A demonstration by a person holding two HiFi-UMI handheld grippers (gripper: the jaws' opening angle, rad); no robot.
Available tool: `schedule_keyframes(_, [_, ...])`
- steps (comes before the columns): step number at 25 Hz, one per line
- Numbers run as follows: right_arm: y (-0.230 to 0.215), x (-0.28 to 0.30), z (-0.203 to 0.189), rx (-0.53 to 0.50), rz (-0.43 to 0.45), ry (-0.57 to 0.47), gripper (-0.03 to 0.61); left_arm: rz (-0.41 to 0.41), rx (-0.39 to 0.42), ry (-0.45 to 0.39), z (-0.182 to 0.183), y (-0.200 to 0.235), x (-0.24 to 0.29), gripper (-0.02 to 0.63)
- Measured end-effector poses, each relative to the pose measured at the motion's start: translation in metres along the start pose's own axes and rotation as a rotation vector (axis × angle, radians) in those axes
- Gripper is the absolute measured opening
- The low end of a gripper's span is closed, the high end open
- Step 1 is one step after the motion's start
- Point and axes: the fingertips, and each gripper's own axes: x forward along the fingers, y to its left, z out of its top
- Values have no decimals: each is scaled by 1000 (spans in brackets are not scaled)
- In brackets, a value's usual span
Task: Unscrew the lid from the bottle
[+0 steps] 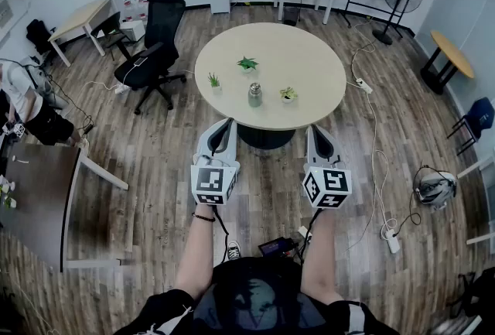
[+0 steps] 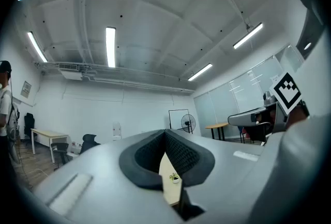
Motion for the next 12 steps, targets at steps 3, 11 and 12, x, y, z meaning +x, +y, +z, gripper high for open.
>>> schedule_keyframes(3, [-2,3,0,-8,4,2,2,-3,2,3,-1,-1,5,2])
schedule_keyframes(11, [-14,4,3,21,-5,-31,3,-12,-1,9,-6,-9,15,2])
schedule_keyframes(12, [-15,4,4,26,-7,-38,2,-12,0,9,-6,-9,16,2])
